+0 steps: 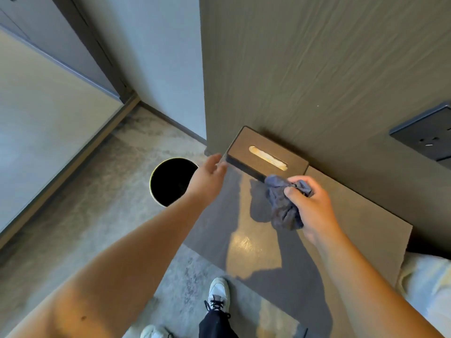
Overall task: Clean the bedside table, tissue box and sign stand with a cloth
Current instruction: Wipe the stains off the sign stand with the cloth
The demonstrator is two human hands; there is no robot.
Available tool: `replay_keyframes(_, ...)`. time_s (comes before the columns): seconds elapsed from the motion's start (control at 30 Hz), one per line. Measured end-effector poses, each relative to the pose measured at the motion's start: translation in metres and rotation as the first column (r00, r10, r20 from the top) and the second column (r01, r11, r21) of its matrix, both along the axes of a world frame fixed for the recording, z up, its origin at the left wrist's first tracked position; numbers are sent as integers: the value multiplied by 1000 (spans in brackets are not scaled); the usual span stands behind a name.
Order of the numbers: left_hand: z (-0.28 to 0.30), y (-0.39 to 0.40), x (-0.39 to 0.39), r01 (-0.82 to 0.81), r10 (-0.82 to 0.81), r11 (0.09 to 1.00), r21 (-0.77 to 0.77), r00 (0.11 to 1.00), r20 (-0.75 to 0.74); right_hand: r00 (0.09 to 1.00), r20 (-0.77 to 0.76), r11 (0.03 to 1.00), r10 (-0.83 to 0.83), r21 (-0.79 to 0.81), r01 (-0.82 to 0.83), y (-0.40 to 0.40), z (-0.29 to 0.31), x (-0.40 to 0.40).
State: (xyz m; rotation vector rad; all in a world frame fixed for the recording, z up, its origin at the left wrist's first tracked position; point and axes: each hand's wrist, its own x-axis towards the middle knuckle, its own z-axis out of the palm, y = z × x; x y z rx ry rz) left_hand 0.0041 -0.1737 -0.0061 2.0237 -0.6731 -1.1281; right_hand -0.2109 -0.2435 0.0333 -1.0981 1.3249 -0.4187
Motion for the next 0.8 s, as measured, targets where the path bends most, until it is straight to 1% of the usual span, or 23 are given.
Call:
replay_keyframes(0.07,5,34,-5,-45,30,993,-105,990,-137,987,-22,987,159,-19,-159,30,-5,25)
replay_keyframes(0.1,5,52,-7,-88,55,987,-133,971,-233,976,-29,976,215,-34,-216,46,-10,37)
replay_keyframes(0.13,3,70,-8,-151,97,980,-132,934,-344,968,-25,967,251,-39,-252,64,-14,50)
replay_keyframes(0.17,2,90,-9,-235,162,966,-109,876,-455,962,-19,961,273,-35,-274,83,-19,62)
replay_keyframes(0.2,3,111,-10,-315,231,946,-72,816,-530,958,-10,957,287,-31,-287,102,-24,74)
replay_keyframes(0.3,-2,179,-8,-495,395,869,23,664,-634,950,23,951,310,-7,-310,167,-39,103)
replay_keyframes(0.4,-19,253,-1,-620,525,778,104,549,-651,929,67,919,364,135,-370,233,-57,124)
replay_keyframes(0.47,-32,301,2,-675,589,723,146,493,-640,897,104,858,429,263,-441,274,-71,134)
replay_keyframes(0.53,-47,348,-2,-714,655,675,186,464,-596,869,162,775,468,397,-491,313,-84,141)
replay_keyframes(0.63,-67,412,-11,-755,700,627,188,441,-562,857,207,657,472,566,-499,364,-102,147)
replay_keyframes(0.73,-98,467,-23,-765,694,627,151,459,-555,817,202,568,541,629,-531,405,-129,149)
replay_keyframes(0.8,-120,493,-29,-769,713,623,143,482,-509,785,184,529,592,646,-550,425,-154,150)
